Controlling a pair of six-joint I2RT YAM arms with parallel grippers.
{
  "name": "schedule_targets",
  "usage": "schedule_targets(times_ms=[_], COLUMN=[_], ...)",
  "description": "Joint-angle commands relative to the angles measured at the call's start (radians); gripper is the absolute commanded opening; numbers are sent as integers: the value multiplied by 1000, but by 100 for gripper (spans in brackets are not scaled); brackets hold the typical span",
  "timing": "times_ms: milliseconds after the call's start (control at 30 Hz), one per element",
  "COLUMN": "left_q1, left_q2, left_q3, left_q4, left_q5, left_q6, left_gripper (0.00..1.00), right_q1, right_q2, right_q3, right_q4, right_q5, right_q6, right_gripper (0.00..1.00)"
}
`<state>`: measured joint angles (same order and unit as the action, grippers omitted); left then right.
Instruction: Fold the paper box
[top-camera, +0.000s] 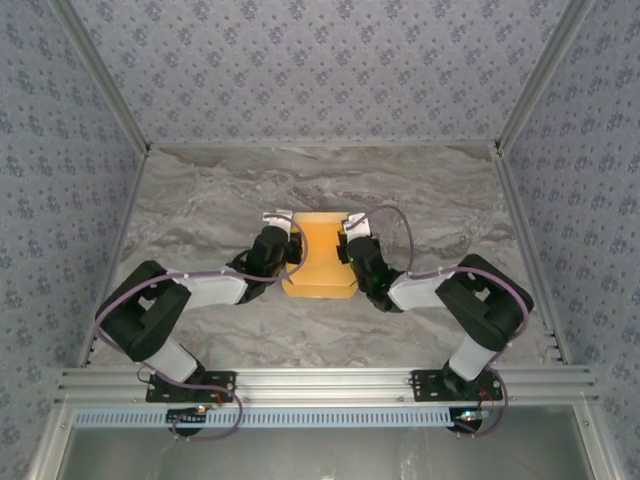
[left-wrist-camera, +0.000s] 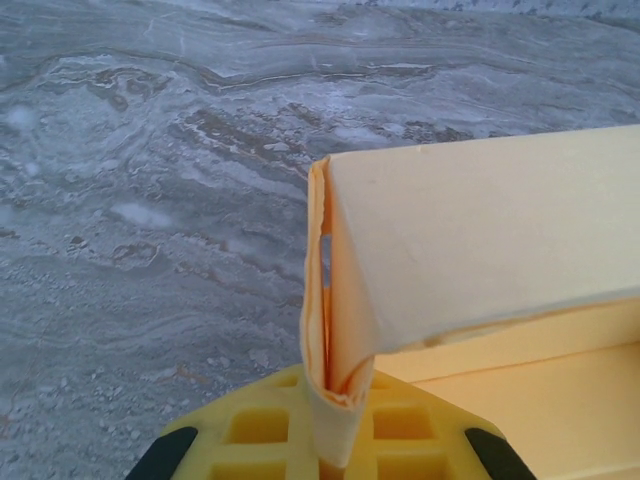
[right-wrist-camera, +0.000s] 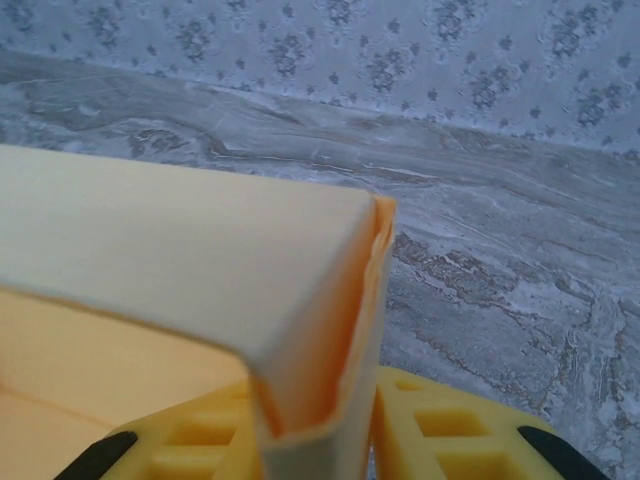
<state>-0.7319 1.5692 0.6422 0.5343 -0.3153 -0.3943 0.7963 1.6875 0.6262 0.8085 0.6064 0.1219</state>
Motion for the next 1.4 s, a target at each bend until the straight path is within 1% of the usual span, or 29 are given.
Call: schedule_targets(times_ms=[0, 133, 167, 200, 233, 267, 300, 333, 367, 400, 433, 533, 800, 900, 967, 1033, 1100, 1167, 1233, 1267, 1367], left_q1=[-28, -62, -68, -71, -72, -71, -71, -73, -73, -72, -72, -72, -79, -80, -84, -85, -91, -93, -93, -93, -92], left_q2=[-8, -17, -20, -23, -24, -25, -27, -29, -30, -31, -31, -29, -34, -30, -29, -31, -35, -37, -41, -41, -34], left_q3=[24, 31, 35, 43, 57, 69, 79, 80, 80, 80, 80, 87, 86, 86, 87, 89, 88, 89, 92, 93, 107], left_q4=[-32, -74, -88, -116, -156, -189, -215, -225, -226, -232, -235, -260, -281, -286, -291, -293, -293, -294, -300, -304, -321], left_q5=[-118, -215, -233, -247, -256, -257, -257, -278, -283, -289, -293, -306, -340, -340, -340, -341, -346, -347, -347, -348, -352], left_q6=[-66, -83, -89, -104, -123, -140, -156, -166, -174, -183, -188, -202, -207, -211, -215, -219, -224, -228, -236, -239, -248], left_gripper=[0, 0, 0, 0, 0, 0, 0, 0, 0, 0, 0, 0, 0, 0, 0, 0, 0, 0, 0, 0, 0], right_q1=[10, 10, 11, 8, 2, -1, -6, -9, -11, -11, -12, -12, -22, -25, -24, -25, -21, -21, -21, -21, -20], right_q2=[57, 87, 90, 91, 89, 88, 87, 88, 89, 91, 90, 88, 82, 95, 105, 116, 122, 127, 128, 125, 90], right_q3=[44, 76, 75, 73, 70, 69, 66, 63, 65, 71, 78, 87, 102, 114, 122, 133, 149, 160, 158, 154, 133], right_q4=[34, 2, 8, 20, 23, 23, 36, 48, 58, 59, 53, 51, 52, 57, 68, 62, 34, -11, -28, -21, -23], right_q5=[124, 144, 143, 128, 102, 89, 76, 58, 50, 37, 20, 13, 24, 23, 23, 33, 79, 117, 119, 108, 28], right_q6=[91, 126, 124, 112, 102, 100, 96, 89, 81, 68, 55, 52, 62, 62, 64, 66, 80, 121, 155, 158, 165], right_gripper=[29, 31, 29, 18, 4, 0, 0, 13, 29, 37, 39, 41, 41, 39, 35, 27, 20, 18, 20, 23, 35])
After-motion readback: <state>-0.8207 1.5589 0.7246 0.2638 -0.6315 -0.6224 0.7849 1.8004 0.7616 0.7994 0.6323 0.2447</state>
